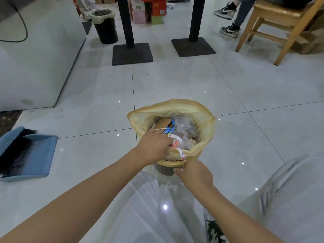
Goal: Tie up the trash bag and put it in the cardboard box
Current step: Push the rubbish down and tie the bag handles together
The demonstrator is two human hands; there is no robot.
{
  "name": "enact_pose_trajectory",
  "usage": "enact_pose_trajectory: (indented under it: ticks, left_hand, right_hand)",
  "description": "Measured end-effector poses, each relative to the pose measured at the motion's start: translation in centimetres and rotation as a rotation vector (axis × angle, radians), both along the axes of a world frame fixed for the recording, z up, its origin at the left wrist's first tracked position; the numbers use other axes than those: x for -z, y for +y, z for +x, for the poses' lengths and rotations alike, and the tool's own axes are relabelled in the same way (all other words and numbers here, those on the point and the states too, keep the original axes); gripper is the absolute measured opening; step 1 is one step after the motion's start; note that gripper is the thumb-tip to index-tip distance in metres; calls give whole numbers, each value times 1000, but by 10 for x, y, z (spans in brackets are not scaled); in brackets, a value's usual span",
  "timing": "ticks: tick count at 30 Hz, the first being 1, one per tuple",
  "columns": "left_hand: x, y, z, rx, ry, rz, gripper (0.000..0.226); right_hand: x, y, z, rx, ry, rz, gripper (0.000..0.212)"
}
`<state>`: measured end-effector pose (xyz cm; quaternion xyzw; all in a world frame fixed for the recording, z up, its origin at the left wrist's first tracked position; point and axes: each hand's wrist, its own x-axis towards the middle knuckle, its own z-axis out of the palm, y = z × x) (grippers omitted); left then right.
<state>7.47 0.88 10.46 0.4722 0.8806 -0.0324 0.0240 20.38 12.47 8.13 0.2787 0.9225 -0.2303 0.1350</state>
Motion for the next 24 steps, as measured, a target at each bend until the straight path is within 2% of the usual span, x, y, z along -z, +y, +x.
enact_pose_trajectory:
  ticks: [2,7,11,14,15,17,18,20,22,24]
  left_hand:
    - [0,-4,0,-5,8,-13,28]
    - [7,-14,6,2,-27,52,25]
    - [8,-13,12,-18,-26,103,27]
    - [9,-12,11,-23,-24,97,29]
    - [10,-13,10,-30,-34,92,29]
    - [14,-14,9,-19,-52,84,29]
    - [16,-15,10,-7,-57,78,28]
    - [18,-17,11,11,-68,72,27]
    - [19,-19,12,29,-69,66,28]
    - [21,-21,14,39,-69,87,29]
  right_hand:
    - [3,-6,-3,18,73,13,23]
    - [-30,14,-31,26,216,56,25]
    - [-39,14,-41,-182,-39,227,33]
    - [-35,14,-39,-223,-107,212,8]
    - [-38,19,-43,-227,-113,183,13]
    - [-52,35,-55,-189,-89,-7,23]
    - [-63,43,-64,-99,-50,-206,21]
    - [-79,60,-87,198,14,-681,14]
    - [-86,74,-110,514,101,-1101,17]
    - [-87,81,-128,804,256,-1449,18]
